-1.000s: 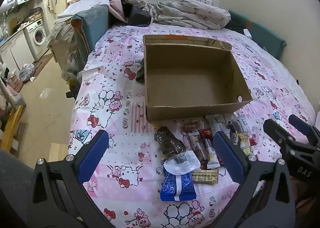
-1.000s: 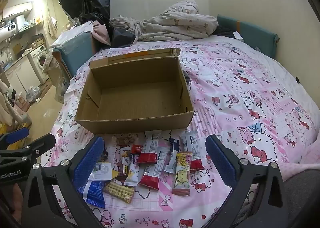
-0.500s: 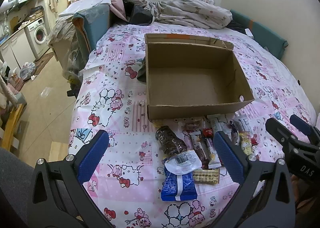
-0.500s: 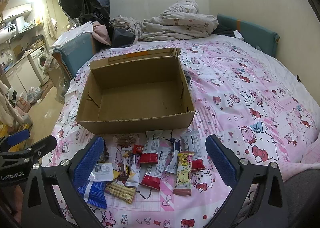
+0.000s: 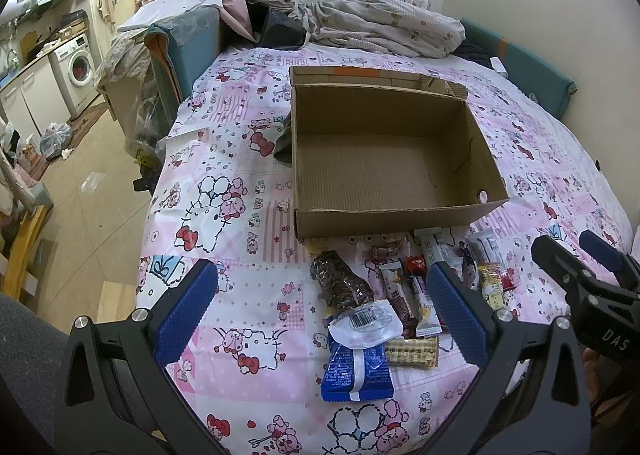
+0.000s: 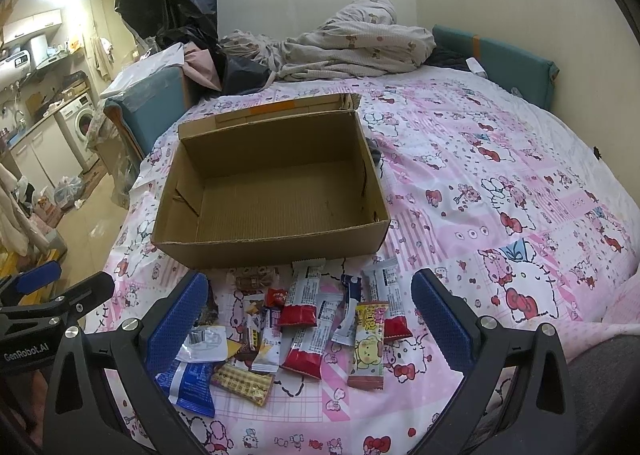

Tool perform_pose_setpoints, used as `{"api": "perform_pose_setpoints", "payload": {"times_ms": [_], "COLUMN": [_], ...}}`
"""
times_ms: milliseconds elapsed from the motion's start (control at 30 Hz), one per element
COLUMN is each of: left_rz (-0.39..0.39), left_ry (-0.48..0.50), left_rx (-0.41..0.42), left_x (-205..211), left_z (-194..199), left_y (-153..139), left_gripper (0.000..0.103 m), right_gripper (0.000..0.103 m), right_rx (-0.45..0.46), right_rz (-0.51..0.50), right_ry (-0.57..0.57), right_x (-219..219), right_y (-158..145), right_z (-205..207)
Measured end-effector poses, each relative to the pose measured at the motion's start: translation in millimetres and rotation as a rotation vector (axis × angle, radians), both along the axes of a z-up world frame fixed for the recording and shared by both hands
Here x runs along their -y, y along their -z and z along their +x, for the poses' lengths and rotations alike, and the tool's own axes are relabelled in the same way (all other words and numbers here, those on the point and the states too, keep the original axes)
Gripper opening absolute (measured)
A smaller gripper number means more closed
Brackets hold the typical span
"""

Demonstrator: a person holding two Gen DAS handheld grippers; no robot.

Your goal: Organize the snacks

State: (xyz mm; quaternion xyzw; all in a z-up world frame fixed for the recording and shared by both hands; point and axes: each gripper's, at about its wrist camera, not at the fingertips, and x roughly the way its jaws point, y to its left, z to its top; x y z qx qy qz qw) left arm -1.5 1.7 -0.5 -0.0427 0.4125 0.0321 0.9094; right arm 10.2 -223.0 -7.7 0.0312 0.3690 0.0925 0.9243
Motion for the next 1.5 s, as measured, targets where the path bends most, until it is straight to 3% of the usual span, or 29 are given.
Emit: {"api": "perform_pose_setpoints", "payload": {"times_ms": [1500], "left_rz": [0.003], "left_ry": [-0.005], "left_rx": [0.003], "left_x": [-1.6], "left_z": [0.4], "left_y": [-1.2], "left_gripper": [0.103], "right_gripper": [0.103], "right_rx": [-0.012], "right_rz": [0.021], "right_ry": [0.005], "right_x": [-1.5], "right_y": [0.6], "right_z": [0.6]}}
